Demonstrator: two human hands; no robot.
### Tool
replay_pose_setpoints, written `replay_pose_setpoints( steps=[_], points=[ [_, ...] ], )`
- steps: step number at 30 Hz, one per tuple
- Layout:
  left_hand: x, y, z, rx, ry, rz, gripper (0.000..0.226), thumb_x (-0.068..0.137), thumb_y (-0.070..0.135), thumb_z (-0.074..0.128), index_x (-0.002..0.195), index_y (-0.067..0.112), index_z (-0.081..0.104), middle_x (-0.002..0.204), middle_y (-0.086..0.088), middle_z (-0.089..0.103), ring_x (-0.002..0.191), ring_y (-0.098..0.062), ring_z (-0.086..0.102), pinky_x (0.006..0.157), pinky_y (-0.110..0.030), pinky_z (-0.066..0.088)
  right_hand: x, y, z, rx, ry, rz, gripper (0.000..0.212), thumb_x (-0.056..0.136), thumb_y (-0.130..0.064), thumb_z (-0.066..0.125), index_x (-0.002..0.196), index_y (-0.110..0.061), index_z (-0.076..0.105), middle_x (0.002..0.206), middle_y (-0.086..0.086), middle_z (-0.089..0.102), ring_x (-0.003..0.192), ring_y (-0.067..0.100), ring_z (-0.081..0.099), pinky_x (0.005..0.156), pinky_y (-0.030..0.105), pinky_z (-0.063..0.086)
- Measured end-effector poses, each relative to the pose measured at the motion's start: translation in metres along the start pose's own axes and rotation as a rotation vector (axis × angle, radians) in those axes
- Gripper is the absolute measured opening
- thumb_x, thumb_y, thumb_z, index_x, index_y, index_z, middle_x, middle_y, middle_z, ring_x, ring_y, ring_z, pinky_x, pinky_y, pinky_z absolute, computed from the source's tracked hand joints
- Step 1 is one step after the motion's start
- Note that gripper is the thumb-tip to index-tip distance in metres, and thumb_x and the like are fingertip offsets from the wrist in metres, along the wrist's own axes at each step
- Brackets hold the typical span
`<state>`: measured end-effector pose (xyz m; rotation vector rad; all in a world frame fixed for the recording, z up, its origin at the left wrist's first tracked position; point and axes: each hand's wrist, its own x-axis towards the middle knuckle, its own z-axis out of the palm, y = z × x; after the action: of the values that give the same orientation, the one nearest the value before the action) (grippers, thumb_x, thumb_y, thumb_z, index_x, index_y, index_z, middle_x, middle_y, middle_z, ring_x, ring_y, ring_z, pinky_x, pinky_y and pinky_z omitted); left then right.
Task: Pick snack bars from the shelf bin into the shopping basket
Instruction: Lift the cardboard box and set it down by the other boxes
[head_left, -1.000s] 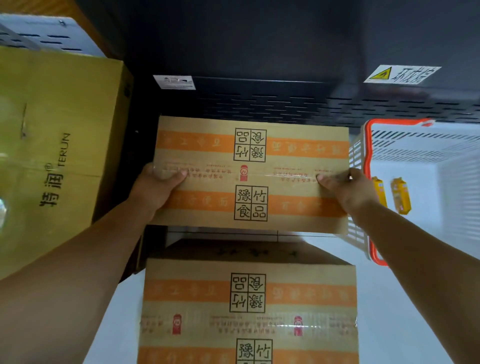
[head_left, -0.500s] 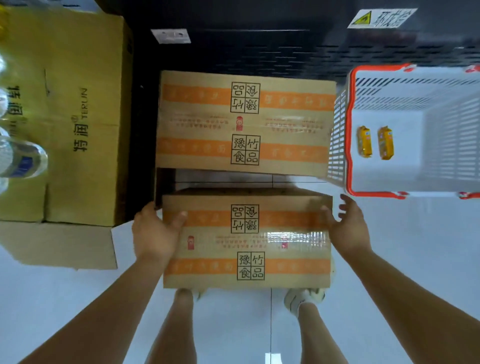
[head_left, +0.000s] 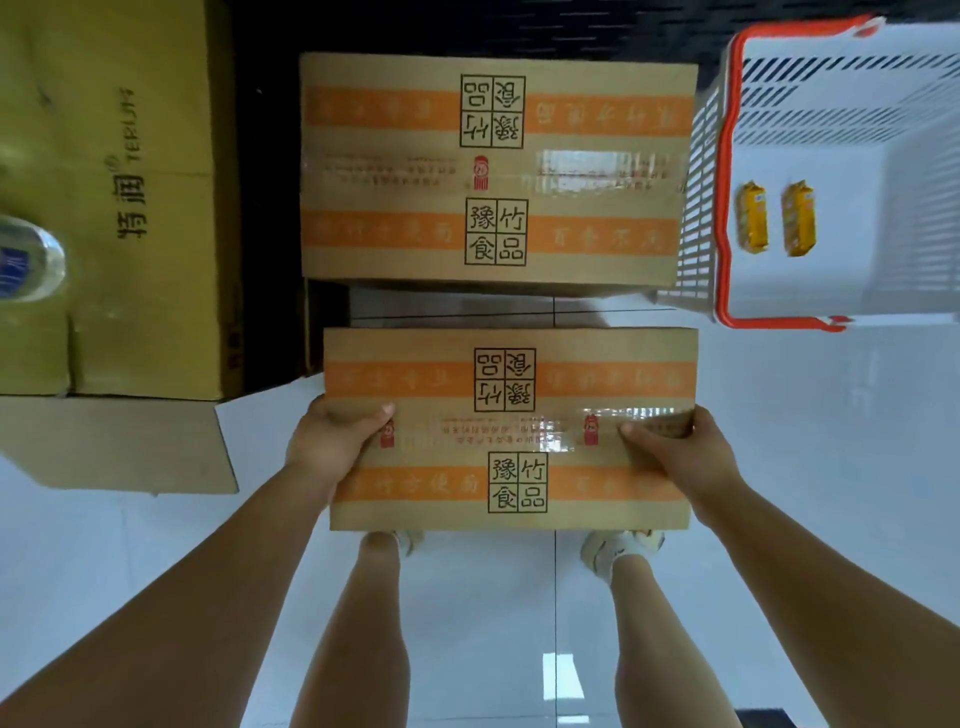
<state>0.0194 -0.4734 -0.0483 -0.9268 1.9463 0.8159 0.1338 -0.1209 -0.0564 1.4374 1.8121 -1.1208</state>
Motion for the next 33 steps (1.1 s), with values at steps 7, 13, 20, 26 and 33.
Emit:
replay_pose_setpoints(
  steps=[7, 13, 20, 26, 33],
  points=[
    [-0.070, 0.042, -0.046, 0.249, -0.006, 0.125, 0.060, 0.073, 0.066, 0.072, 0.117, 0.028, 0.055, 0.111, 0.004, 0.065, 0.107, -0.028, 0.063, 0.097, -0.047, 0.050, -0.083, -0.027, -0.059, -0.084, 0.026, -0.015, 0.063, 0.063, -0.055, 0.085, 0.112, -0.028, 0.056, 0.098, -0.014, 0.063, 0.097, 0.020, 0.062, 0.090, 0.045, 0.052],
    [-0.149, 0.088, -0.108, 0.317, -0.011, 0.232, 0.044, 0.071, 0.071, 0.070, 0.096, 0.035, 0.064, 0.099, 0.009, 0.071, 0.090, -0.019, 0.066, 0.087, -0.040, 0.054, -0.169, -0.091, -0.127, -0.270, 0.032, -0.136, 0.057, 0.069, -0.065, 0.075, 0.110, -0.028, 0.056, 0.100, -0.007, 0.063, 0.091, 0.021, 0.058, 0.079, 0.037, 0.044],
    [-0.204, 0.168, -0.165, 0.293, 0.027, 0.368, 0.036, 0.073, 0.066, 0.071, 0.084, 0.033, 0.063, 0.103, 0.002, 0.072, 0.094, -0.024, 0.067, 0.090, -0.043, 0.054, -0.216, -0.167, -0.173, -0.276, 0.071, -0.265, 0.047, 0.071, -0.062, 0.074, 0.102, -0.030, 0.059, 0.100, -0.003, 0.065, 0.095, 0.024, 0.061, 0.085, 0.040, 0.048],
    [-0.195, 0.220, -0.187, 0.239, 0.127, 0.433, 0.050, 0.075, 0.065, 0.070, 0.107, 0.027, 0.065, 0.118, -0.002, 0.069, 0.107, -0.027, 0.064, 0.094, -0.042, 0.051, -0.196, -0.235, -0.172, -0.231, 0.154, -0.356, 0.057, 0.068, -0.064, 0.076, 0.106, -0.024, 0.059, 0.107, -0.003, 0.065, 0.103, 0.027, 0.061, 0.088, 0.043, 0.050],
    [-0.142, 0.254, -0.183, 0.135, 0.178, 0.441, 0.072, 0.076, 0.063, 0.071, 0.129, 0.017, 0.055, 0.131, -0.006, 0.062, 0.117, -0.031, 0.059, 0.097, -0.044, 0.050, -0.141, -0.281, -0.148, -0.219, 0.181, -0.405, 0.055, 0.070, -0.065, 0.074, 0.104, -0.027, 0.056, 0.103, -0.005, 0.062, 0.097, 0.025, 0.058, 0.086, 0.040, 0.048]
  ],
)
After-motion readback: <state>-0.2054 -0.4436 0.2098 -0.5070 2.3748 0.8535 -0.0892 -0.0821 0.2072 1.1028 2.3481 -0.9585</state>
